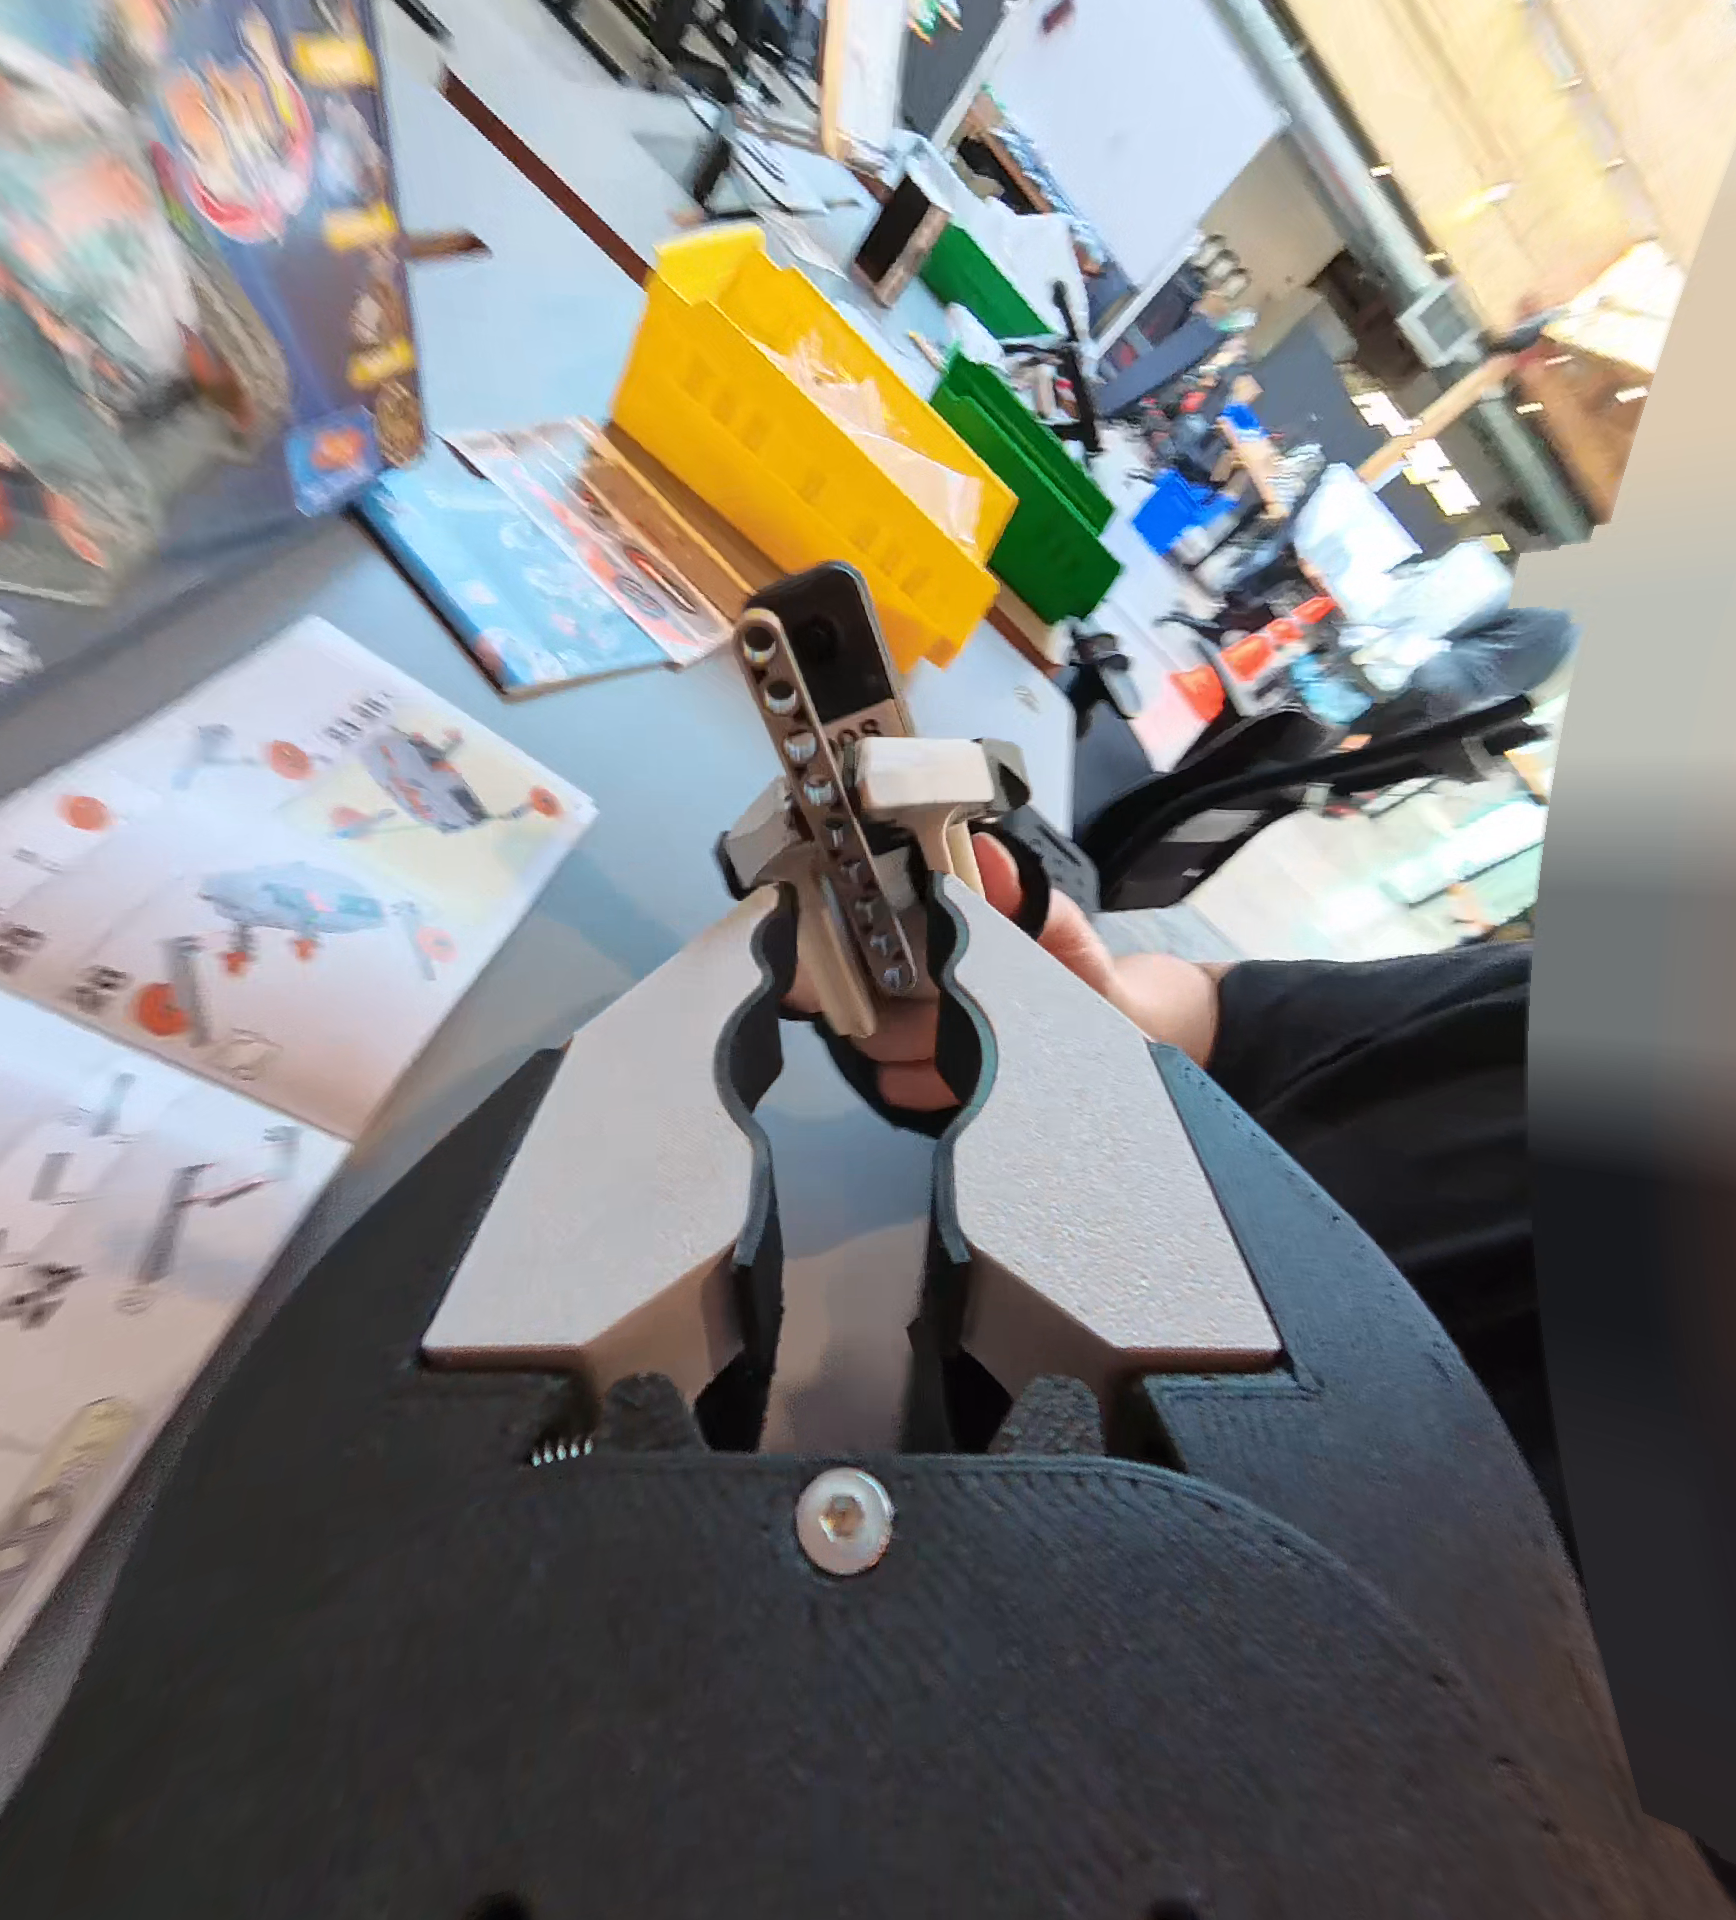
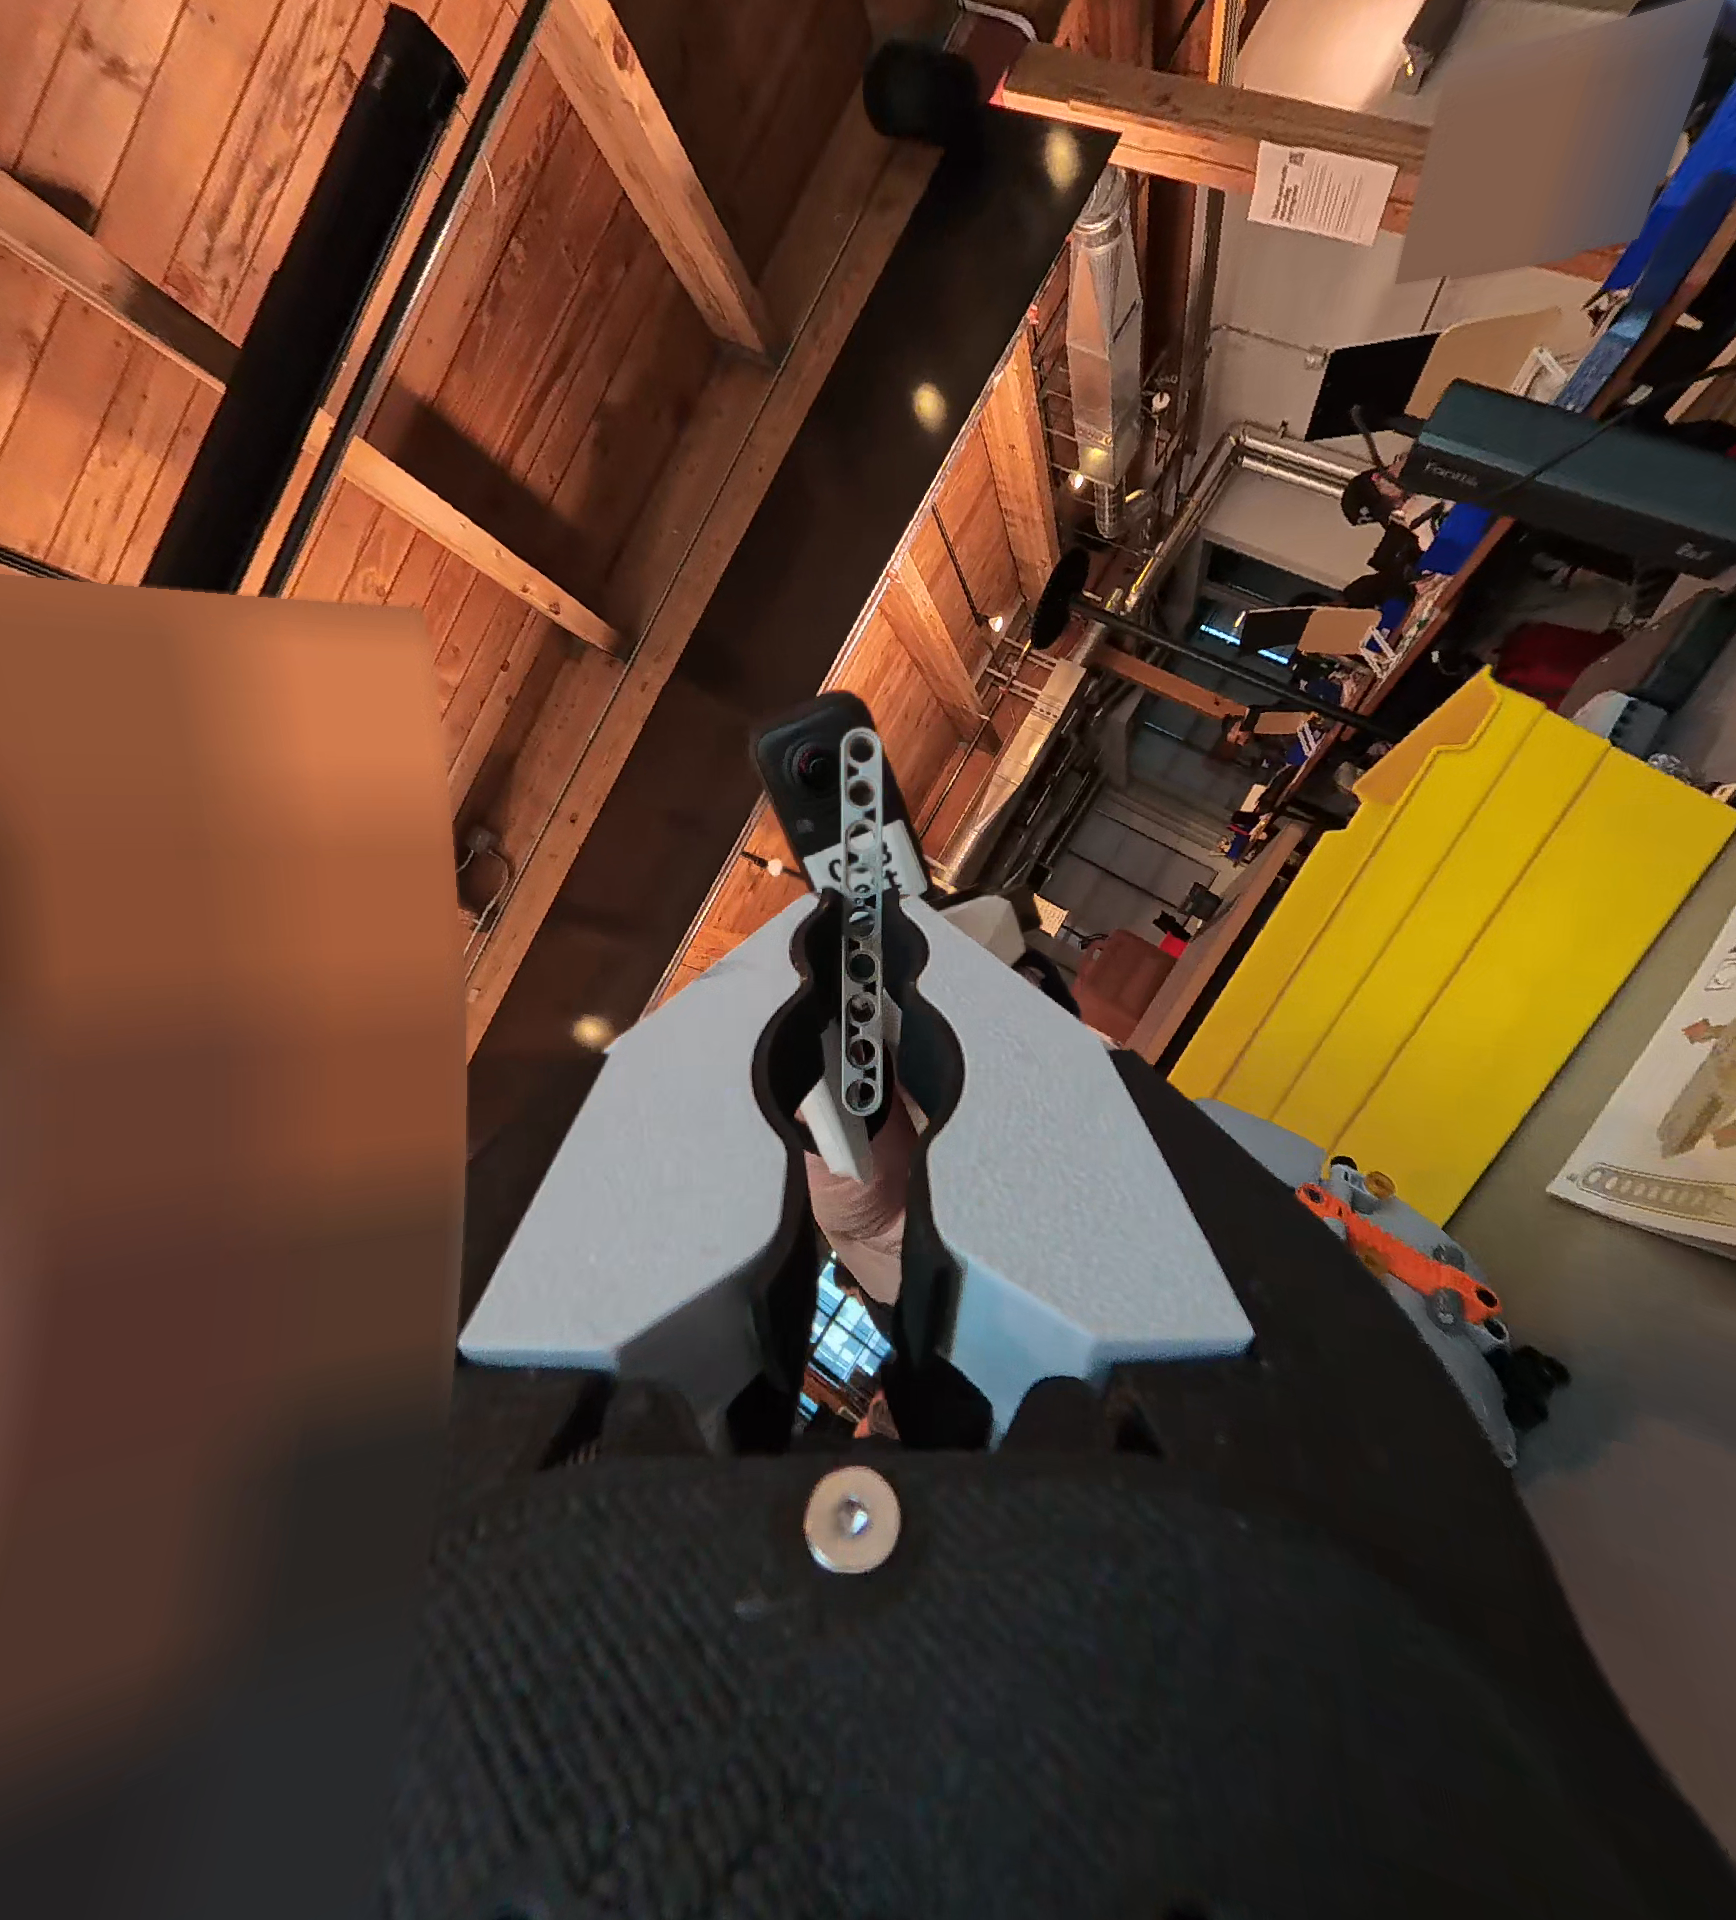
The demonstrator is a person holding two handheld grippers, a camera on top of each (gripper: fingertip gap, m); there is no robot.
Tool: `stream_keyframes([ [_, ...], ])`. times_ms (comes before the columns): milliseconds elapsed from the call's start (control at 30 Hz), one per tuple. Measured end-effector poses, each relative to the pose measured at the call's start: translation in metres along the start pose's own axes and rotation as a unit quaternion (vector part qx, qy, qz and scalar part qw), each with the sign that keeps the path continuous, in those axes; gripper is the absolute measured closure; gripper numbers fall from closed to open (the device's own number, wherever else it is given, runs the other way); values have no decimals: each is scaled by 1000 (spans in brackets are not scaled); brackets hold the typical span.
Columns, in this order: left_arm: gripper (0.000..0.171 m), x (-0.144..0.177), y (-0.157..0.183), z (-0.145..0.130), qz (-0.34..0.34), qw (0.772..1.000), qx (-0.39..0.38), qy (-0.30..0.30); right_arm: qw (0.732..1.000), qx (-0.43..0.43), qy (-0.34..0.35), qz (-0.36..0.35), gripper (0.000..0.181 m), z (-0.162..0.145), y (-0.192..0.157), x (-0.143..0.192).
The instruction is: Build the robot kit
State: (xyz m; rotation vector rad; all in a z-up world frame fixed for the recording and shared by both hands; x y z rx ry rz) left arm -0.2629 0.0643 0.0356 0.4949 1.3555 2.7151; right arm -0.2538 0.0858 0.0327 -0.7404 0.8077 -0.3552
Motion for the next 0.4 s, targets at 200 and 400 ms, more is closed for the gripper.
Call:
stream_keyframes([
  [200,165,1,1,-7,-78,993,72,-58,998,46,-32,20,175,-7,-6,1],
  [400,166,31,-11,-9,-65,991,81,-85,984,171,-56,-16,155,16,-1,36],
])
Point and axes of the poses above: each gripper's, where its closed fingertips meet, x back along the fingers, z out of its top, y = z × x across the jaws, the point moved 1 cm from there along x, back along the fingers, and after that the axes turned 15 degrees about x, right-handed, at the moved point
